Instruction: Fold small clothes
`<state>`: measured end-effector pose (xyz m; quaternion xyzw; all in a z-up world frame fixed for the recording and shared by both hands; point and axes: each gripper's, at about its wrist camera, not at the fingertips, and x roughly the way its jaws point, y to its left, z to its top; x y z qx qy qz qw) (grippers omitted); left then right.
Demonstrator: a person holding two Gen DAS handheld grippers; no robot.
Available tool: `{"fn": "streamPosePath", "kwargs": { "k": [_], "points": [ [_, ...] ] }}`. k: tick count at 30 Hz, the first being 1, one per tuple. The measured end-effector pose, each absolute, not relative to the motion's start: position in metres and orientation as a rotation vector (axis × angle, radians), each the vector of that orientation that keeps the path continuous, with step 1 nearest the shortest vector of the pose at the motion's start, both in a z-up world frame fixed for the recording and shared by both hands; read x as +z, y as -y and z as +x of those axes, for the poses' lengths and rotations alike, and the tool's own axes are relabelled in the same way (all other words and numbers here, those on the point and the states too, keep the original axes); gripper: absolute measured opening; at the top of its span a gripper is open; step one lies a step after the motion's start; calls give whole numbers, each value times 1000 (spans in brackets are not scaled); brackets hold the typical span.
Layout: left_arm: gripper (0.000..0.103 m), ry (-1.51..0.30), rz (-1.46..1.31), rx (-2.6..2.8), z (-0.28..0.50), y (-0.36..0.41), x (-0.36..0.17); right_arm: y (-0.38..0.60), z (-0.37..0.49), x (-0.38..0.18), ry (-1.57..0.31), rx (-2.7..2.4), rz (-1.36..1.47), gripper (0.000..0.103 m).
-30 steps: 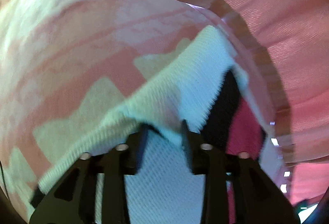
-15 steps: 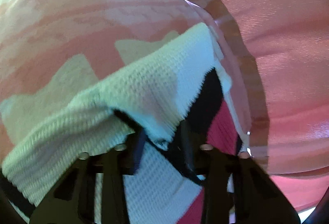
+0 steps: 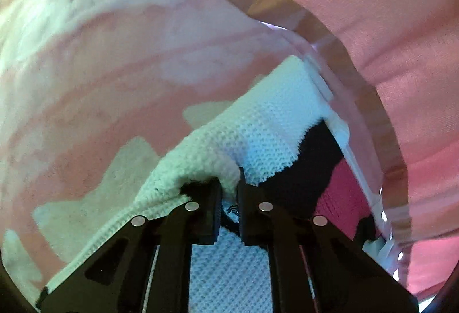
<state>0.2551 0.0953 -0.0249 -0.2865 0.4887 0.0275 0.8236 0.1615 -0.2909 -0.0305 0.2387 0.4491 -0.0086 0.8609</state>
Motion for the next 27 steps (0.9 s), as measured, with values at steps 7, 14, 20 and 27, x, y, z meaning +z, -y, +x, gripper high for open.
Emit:
{"fn": "streamPosePath", "kwargs": {
  "k": [7,14,20,27],
  "points": [
    [15,-995,-581,81,228,-95,11,290,128,4,-883,-232,440,24],
    [15,-848,-369,-31,240,-43,41,209,180,32,-836,26,289,5],
    [15,-994,-347,-21,266,-37,-14,178,237,-20,-959,48,221,0],
    [15,-1001,-327,-25,271,-40,-12,314,176,-12,-890,-302,383,2]
  ]
}}
